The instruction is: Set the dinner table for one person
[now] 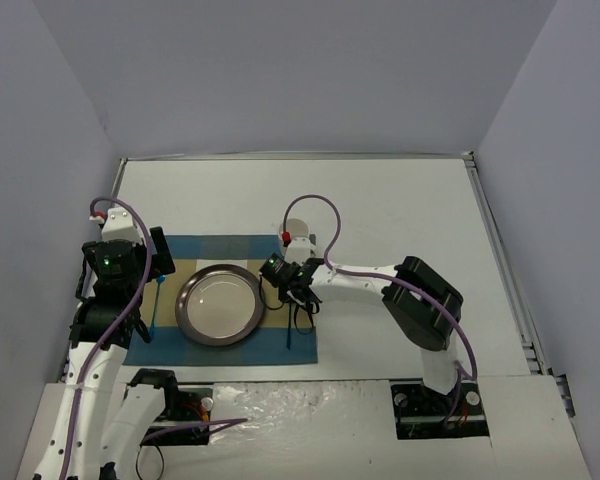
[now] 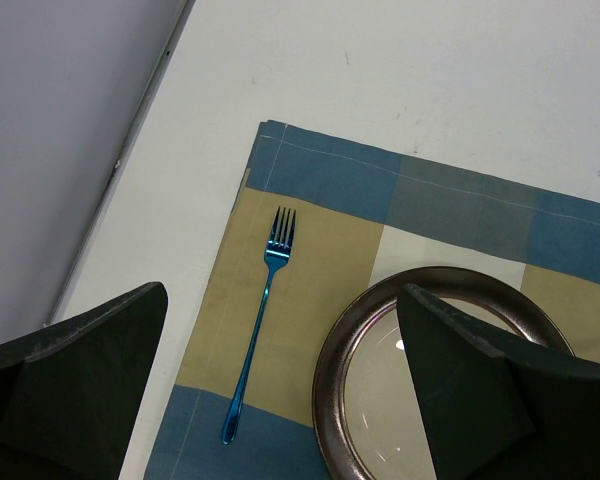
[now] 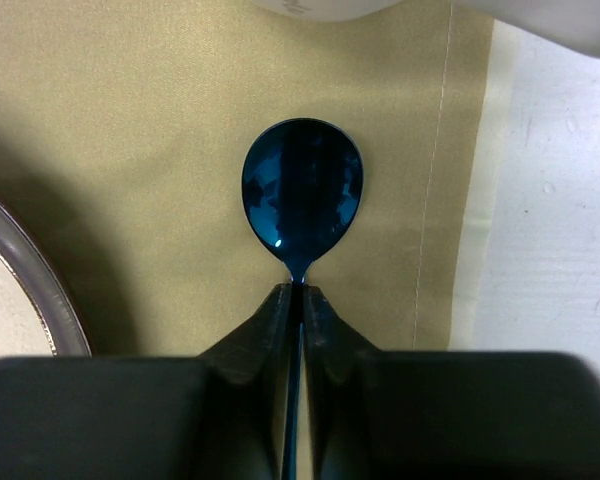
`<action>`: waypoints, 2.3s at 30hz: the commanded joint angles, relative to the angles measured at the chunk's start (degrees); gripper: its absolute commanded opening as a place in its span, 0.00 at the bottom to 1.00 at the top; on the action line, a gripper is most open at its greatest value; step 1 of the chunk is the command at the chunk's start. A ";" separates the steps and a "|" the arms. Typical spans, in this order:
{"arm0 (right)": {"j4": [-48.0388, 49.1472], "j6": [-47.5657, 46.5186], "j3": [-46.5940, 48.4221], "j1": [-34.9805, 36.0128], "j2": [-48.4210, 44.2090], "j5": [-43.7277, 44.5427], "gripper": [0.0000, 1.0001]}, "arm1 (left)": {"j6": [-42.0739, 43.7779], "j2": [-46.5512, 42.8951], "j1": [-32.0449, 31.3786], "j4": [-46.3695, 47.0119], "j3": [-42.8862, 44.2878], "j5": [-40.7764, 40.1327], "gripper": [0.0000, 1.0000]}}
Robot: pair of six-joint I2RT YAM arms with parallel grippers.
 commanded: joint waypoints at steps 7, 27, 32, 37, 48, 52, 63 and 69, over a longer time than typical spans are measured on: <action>-0.67 -1.68 2.58 0.16 -3.82 2.68 0.31 | 0.70 0.17 0.51 3.85 0.39 1.55 0.97; -2.22 -20.98 -6.73 -1.68 -44.77 28.93 1.00 | 3.40 -9.03 0.26 -21.66 23.66 6.58 0.97; -2.17 -28.67 -10.35 -5.50 -55.77 33.85 1.00 | 3.40 -11.80 0.09 -28.89 27.47 3.33 0.97; -2.24 -33.61 -13.67 -6.06 -66.73 37.22 1.00 | 1.09 -14.51 -2.70 -33.73 29.61 -2.23 0.97; -2.55 -35.82 -18.94 -5.97 -80.40 38.81 1.00 | -1.46 -23.85 -6.75 -37.95 27.98 -5.51 0.97; -2.96 -36.26 -19.91 -5.97 -83.37 39.42 1.00 | -2.37 -25.85 -6.89 -39.67 27.70 -7.46 0.97; -3.03 -35.38 -21.47 -5.28 -88.39 41.32 1.00 | -2.58 -27.29 -7.04 -40.31 28.32 -10.57 0.97; -3.03 -35.21 -21.49 -5.25 -87.68 41.51 1.00 | -2.83 -27.29 -7.14 -40.29 28.15 -11.89 0.97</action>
